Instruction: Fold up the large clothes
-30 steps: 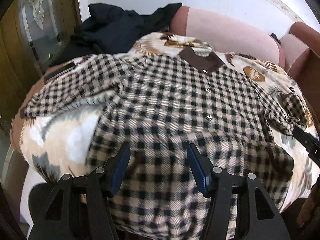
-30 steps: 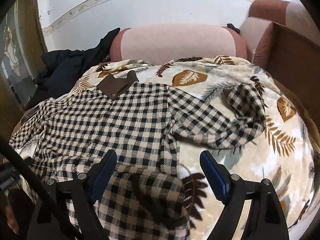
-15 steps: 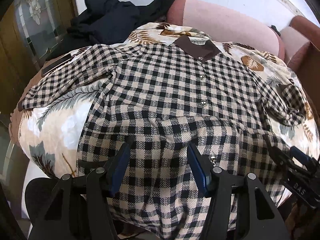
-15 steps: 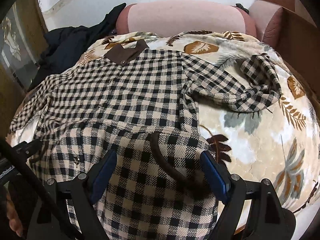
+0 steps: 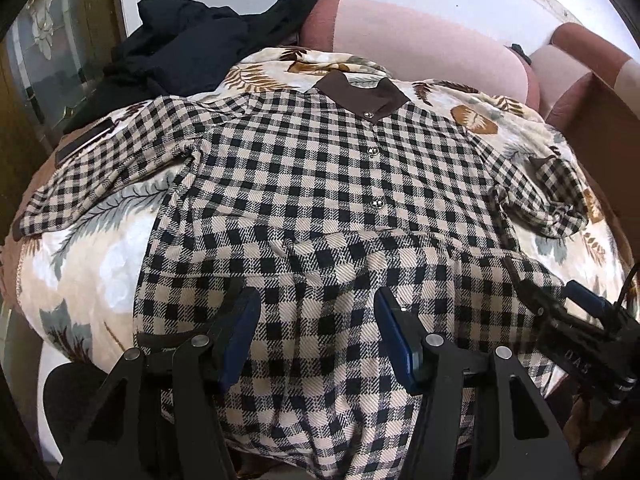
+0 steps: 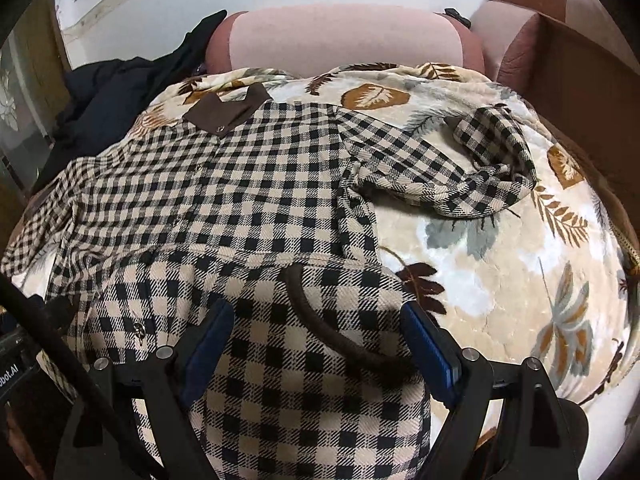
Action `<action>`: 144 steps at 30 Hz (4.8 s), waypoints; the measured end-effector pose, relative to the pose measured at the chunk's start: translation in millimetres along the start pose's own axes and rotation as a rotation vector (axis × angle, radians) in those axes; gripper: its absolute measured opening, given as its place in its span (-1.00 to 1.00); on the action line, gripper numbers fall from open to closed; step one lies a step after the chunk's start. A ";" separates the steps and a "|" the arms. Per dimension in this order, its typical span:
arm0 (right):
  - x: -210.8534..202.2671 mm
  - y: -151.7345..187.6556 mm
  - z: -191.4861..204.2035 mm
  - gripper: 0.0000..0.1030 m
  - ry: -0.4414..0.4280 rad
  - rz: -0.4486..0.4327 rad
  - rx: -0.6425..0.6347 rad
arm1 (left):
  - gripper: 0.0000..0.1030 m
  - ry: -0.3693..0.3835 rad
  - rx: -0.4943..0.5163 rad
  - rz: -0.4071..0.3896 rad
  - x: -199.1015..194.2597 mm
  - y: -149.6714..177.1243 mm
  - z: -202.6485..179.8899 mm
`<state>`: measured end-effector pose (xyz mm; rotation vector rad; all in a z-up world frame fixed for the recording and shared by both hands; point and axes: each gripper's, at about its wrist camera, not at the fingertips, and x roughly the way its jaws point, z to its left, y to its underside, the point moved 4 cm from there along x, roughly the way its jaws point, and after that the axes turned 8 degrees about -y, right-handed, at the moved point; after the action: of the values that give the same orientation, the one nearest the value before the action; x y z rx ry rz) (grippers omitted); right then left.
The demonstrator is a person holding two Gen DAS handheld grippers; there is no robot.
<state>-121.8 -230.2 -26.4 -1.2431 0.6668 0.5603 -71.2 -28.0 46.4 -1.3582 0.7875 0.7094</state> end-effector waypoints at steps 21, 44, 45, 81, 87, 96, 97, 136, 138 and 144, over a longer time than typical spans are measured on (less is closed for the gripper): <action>13.3 6.1 45.2 0.73 0.036 0.051 -0.128 | 0.12 -0.070 -0.066 -0.053 2.7 -1.1 32.1; 12.5 6.7 31.0 0.73 0.010 0.026 -0.075 | 0.12 -0.073 -0.069 0.010 6.7 4.5 20.3; 13.3 6.8 31.0 0.73 0.008 0.027 -0.073 | 0.12 -0.076 -0.072 0.011 6.7 5.1 21.9; 16.3 -5.2 92.3 0.73 0.047 0.018 -0.268 | -0.81 -0.090 -0.966 -0.073 92.0 -25.4 430.1; 23.2 -4.2 91.1 0.73 0.052 0.034 -0.259 | -0.94 -0.180 -0.916 -0.085 77.1 -48.1 464.3; 24.5 -10.8 76.6 0.73 0.034 0.014 -0.233 | -0.95 -0.267 -0.783 -0.156 52.7 -100.4 431.6; 25.1 -11.6 73.9 0.73 0.035 0.012 -0.227 | -0.95 -0.254 -0.756 -0.167 49.6 -105.6 420.9; 29.4 -85.5 -83.3 0.73 -0.151 -0.096 0.155 | 0.10 0.358 -0.021 -0.067 59.9 -147.4 -27.7; 48.7 -106.3 -67.8 0.73 -0.206 -0.079 0.128 | 0.10 0.213 -0.046 -0.102 64.0 -152.1 7.0; 67.4 -120.3 0.4 0.73 -0.305 -0.043 -0.092 | 0.10 -0.052 -0.106 -0.103 100.4 -163.2 85.9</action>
<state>9.9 -256.3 4.7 -1.2222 0.3609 0.7341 126.2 42.3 59.0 -1.4596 0.6415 0.7099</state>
